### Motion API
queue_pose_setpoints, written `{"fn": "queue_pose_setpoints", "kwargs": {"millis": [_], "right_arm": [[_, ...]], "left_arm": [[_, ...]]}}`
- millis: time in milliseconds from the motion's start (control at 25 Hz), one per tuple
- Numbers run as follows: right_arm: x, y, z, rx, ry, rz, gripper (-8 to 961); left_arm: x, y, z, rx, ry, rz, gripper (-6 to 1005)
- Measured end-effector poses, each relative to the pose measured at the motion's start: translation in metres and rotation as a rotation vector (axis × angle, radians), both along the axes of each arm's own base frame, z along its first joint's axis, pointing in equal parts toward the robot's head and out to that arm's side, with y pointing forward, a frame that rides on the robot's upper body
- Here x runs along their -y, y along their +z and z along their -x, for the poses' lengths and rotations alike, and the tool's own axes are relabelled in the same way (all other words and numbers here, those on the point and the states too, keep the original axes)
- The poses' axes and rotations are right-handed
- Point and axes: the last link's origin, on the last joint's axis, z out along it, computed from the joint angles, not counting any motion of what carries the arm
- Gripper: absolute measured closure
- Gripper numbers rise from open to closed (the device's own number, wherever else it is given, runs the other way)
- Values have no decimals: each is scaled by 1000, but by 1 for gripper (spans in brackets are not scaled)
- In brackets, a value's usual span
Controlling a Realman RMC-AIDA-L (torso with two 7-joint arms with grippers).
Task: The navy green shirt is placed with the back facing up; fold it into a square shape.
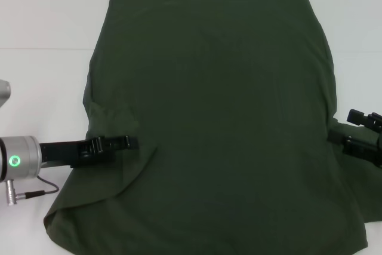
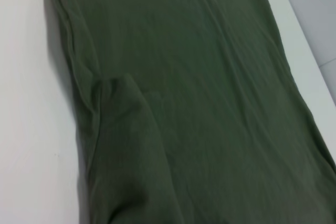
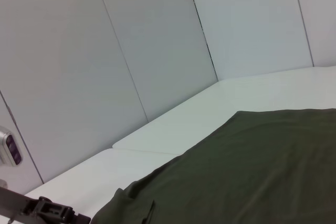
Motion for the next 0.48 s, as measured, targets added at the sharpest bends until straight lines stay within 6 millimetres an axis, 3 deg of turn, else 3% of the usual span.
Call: {"fn": "queue_pose_setpoints", "kwargs": {"millis": [480], "right_arm": [[-1, 0, 0, 3, -3, -2, 36]], "left_arm": [[0, -12, -7, 9, -4, 36, 65]]}}
